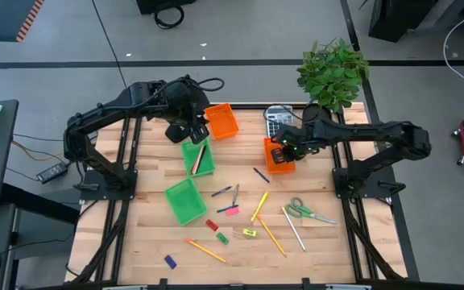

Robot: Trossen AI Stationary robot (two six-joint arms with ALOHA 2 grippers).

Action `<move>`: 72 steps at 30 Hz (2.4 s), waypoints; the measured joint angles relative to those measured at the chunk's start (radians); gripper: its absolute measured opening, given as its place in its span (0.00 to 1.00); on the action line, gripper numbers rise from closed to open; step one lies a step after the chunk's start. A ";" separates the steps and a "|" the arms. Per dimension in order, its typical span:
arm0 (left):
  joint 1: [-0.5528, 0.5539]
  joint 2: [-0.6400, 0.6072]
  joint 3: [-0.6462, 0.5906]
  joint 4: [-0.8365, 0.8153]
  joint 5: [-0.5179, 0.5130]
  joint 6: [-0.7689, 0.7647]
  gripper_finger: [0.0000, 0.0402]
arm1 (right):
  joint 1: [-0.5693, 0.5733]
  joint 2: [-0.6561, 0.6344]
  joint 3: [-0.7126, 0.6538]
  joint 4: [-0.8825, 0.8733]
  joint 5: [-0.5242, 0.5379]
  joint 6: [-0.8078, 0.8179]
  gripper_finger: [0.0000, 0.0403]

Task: Sort crayons/erasers/pens/pencils in bins
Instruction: Put the top right blue crayon into the bottom orange bin, then put the yellow pen into the top green bin

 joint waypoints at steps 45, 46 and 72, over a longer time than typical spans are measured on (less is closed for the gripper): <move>0.078 -0.028 0.000 0.059 0.008 0.120 0.40 | 0.047 0.564 0.582 -0.214 -0.086 -0.385 0.26; 0.078 -0.033 0.000 0.054 0.014 0.129 0.40 | 0.046 0.565 0.586 -0.220 -0.085 -0.398 0.26; 0.089 -0.093 0.001 0.051 -0.045 -0.001 0.40 | 0.011 0.583 0.586 -0.237 -0.094 -0.461 0.26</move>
